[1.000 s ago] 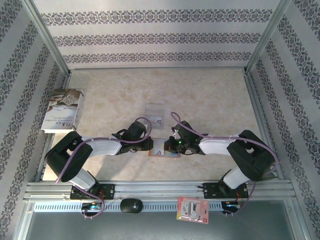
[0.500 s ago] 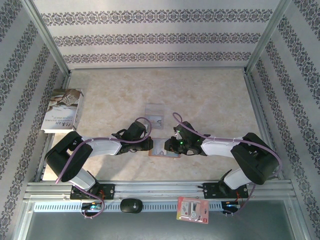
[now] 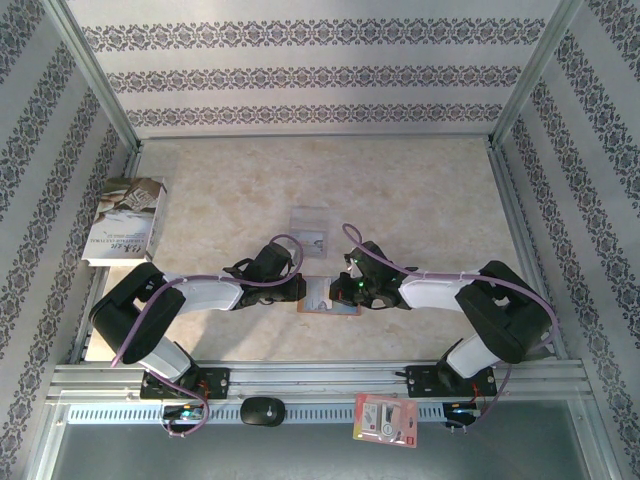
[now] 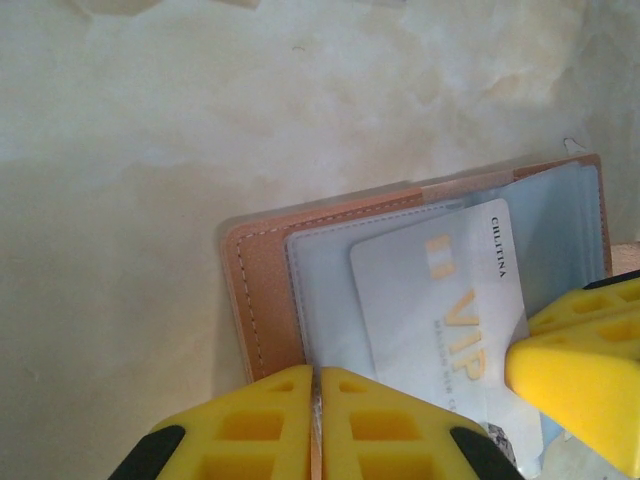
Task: Take the credit cards out of the card holder
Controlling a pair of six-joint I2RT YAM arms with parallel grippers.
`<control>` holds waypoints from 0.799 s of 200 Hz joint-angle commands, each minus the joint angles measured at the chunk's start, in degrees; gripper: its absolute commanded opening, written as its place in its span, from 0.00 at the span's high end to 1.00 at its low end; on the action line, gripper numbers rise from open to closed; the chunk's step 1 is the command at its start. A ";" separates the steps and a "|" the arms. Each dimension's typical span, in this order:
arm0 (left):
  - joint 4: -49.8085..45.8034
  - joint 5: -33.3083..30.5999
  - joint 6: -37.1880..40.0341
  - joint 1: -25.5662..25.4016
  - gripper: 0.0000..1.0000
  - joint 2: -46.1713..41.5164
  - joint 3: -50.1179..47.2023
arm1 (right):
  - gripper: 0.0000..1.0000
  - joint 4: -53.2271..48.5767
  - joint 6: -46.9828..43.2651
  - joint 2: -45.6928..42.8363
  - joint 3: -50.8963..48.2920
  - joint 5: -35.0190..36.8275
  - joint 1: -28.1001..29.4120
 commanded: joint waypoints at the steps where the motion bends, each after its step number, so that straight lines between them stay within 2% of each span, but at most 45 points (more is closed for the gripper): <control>1: -3.91 -0.29 -0.46 0.50 0.91 1.02 -2.28 | 1.00 -2.27 -0.77 -1.96 -0.53 2.50 -0.83; 100: -4.95 -0.52 1.25 1.19 0.91 0.90 -0.19 | 1.00 -20.87 -7.82 -14.03 1.38 11.95 -1.14; 120: -5.28 -0.58 1.53 1.38 0.87 0.30 0.31 | 1.00 -23.30 -9.21 -14.55 2.77 13.08 -0.78; 160: -5.43 -1.43 1.06 1.56 0.70 -2.74 0.39 | 1.00 -26.12 -11.04 -12.61 6.49 16.63 2.31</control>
